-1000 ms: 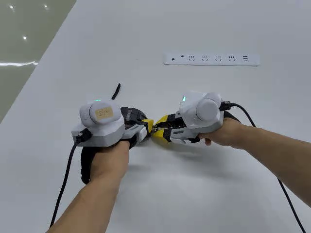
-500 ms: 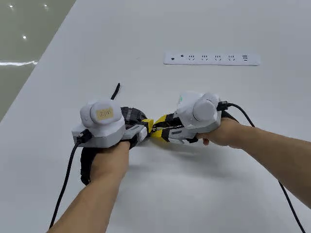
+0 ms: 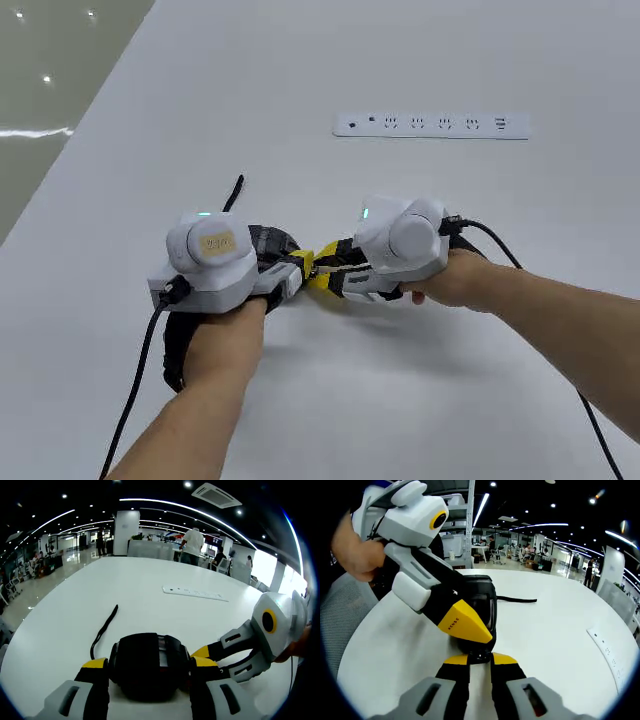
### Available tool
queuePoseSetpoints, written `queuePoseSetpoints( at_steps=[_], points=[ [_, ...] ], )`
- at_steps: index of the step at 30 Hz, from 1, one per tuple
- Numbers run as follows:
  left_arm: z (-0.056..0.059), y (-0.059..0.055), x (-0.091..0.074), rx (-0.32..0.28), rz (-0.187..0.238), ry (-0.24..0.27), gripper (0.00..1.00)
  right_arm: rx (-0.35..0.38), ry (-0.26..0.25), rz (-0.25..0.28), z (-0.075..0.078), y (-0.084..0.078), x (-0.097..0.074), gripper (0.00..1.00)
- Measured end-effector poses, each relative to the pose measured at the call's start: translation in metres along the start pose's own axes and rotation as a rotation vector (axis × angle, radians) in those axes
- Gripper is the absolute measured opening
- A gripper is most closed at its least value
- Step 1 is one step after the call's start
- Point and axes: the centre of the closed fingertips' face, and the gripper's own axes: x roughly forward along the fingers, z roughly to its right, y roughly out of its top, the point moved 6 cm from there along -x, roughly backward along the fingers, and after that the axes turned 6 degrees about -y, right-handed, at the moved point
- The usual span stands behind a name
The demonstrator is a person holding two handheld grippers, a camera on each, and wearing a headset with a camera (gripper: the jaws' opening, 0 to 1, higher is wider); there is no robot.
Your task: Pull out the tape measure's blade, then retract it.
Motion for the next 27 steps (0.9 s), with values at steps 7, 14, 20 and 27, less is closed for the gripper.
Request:
queuePoseSetpoints(
  at_steps=[7,14,20,27],
  points=[
    [0.000,0.000,0.000,0.003,-0.007,-0.009,0.63,-0.009,-0.009,-0.009,0.001,-0.001,-0.002,0.17],
    [0.000,0.000,-0.002,0.034,-0.016,-0.025,0.62,-0.002,-0.030,-0.010,0.004,-0.001,-0.008,0.20],
    [-0.002,0.000,-0.009,0.098,-0.023,-0.044,0.62,0.022,-0.058,0.005,0.005,-0.002,-0.020,0.25],
    [-0.010,-0.004,-0.016,0.142,-0.035,-0.081,0.65,0.050,-0.099,0.011,0.006,-0.006,-0.035,0.34]
  ],
)
